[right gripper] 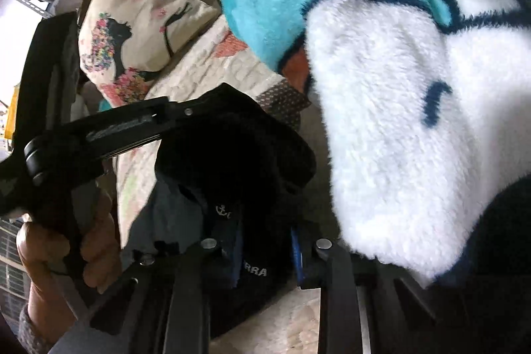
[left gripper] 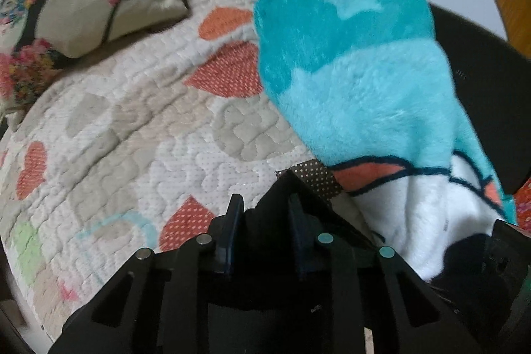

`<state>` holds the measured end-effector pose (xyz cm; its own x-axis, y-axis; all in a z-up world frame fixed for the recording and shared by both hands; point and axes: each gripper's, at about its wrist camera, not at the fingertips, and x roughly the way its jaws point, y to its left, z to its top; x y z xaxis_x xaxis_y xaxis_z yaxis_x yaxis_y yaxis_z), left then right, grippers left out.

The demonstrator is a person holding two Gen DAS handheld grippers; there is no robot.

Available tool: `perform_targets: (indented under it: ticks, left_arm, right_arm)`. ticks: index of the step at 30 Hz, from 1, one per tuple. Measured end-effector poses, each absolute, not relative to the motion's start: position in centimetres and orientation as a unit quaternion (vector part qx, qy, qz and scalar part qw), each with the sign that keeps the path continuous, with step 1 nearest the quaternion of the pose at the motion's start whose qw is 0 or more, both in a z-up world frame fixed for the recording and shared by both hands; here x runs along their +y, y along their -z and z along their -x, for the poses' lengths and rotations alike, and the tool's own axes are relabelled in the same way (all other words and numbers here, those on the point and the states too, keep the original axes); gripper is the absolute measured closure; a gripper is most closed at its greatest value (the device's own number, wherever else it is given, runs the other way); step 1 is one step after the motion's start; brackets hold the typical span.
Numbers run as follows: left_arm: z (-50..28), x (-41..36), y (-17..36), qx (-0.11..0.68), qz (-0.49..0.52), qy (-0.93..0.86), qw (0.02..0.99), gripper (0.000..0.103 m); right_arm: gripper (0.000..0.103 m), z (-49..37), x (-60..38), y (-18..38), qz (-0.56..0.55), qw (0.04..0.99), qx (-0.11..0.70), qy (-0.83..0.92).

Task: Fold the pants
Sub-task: 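Grasp the folded pants end with the left gripper while the right gripper grasps the other end, then release the black pants and open both grippers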

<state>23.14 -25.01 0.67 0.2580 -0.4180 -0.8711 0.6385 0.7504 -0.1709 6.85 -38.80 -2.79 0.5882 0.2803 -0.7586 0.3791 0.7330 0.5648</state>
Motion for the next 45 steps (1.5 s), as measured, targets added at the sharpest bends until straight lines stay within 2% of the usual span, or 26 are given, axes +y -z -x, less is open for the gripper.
perform_targets:
  ticks: [10, 26, 36, 39, 41, 45]
  left_arm:
    - [-21.4, -20.4, -5.0, 0.479, -0.064, 0.324, 0.814, 0.078]
    - [-17.5, -10.7, -7.1, 0.452, 0.026, 0.291, 0.843, 0.079]
    - [-16.0, 0.1, -4.1, 0.454, 0.15, 0.251, 0.842, 0.079]
    - [-15.9, 2.0, -2.6, 0.46, 0.163, 0.238, 0.839, 0.082]
    - [-16.0, 3.2, -1.6, 0.466, 0.176, 0.235, 0.834, 0.088]
    - [-16.6, 5.4, 0.3, 0.482, 0.2, 0.22, 0.824, 0.087]
  right_arm:
    - [0.08, -5.8, -35.0, -3.7, -0.296, 0.861, 0.413, -0.023]
    - [0.08, -4.0, -27.9, -7.2, -0.219, 0.882, 0.403, -0.106]
    - [0.081, -4.7, -19.9, -7.4, -0.136, 0.87, 0.44, -0.178]
    - [0.081, -5.2, -16.9, -6.3, -0.102, 0.861, 0.458, -0.197]
    - [0.081, -5.4, -15.1, -5.2, -0.075, 0.856, 0.469, -0.204]
    - [0.081, -5.9, -12.8, -3.1, -0.048, 0.843, 0.493, -0.209]
